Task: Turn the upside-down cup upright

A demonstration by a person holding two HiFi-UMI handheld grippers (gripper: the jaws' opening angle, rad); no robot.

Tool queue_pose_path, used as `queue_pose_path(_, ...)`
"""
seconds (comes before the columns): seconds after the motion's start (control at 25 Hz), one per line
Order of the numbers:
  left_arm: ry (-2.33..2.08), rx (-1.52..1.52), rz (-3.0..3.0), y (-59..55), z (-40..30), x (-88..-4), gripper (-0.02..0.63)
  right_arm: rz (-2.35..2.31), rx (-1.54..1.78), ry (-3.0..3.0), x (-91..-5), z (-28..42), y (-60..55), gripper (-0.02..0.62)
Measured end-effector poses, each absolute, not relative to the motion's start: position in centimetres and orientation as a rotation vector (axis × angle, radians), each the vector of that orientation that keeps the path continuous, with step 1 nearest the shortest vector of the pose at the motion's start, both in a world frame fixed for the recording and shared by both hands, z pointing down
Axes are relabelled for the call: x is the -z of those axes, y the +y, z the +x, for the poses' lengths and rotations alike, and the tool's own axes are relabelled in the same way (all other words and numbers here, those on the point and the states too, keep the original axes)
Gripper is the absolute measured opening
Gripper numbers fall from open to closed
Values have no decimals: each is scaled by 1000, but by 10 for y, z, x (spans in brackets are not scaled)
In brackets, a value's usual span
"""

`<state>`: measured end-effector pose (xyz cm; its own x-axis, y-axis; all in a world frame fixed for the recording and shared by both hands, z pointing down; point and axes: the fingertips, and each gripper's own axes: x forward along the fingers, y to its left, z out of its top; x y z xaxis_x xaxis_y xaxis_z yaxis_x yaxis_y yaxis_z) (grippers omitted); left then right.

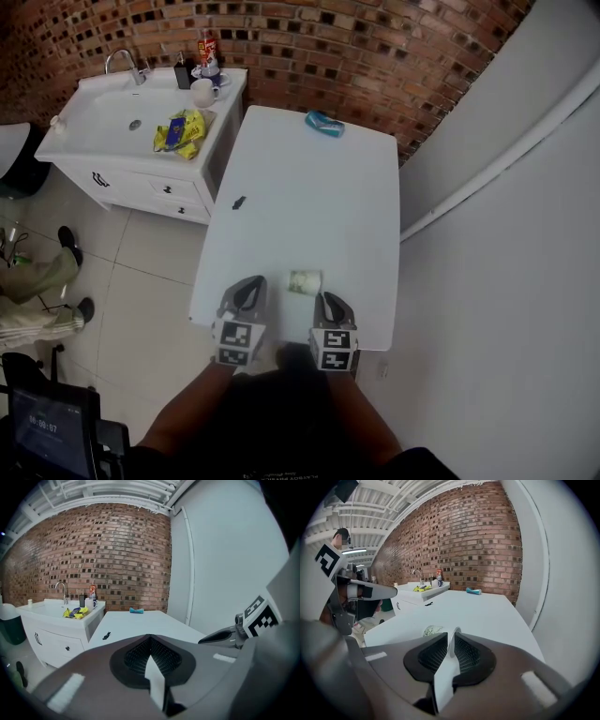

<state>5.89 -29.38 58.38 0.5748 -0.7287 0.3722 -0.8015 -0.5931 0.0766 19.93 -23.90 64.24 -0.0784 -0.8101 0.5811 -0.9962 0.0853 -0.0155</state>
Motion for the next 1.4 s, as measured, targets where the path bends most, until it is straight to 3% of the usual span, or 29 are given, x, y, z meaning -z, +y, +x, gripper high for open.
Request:
queue_pose_path(0.48, -1335, -436, 2508, -309, 45, -588, -5, 1676, -658, -1923, -669, 196, -248, 88)
queue_pose_path(0.68, -1337, -454, 2484, -307, 44, -596, -5, 1679, -641, -1910, -667, 196, -250, 31)
queue_pose_path(1.4, -1299, -442, 2526, -297, 40, -591, -5, 1741, -559, -1908, -647, 192, -239, 26)
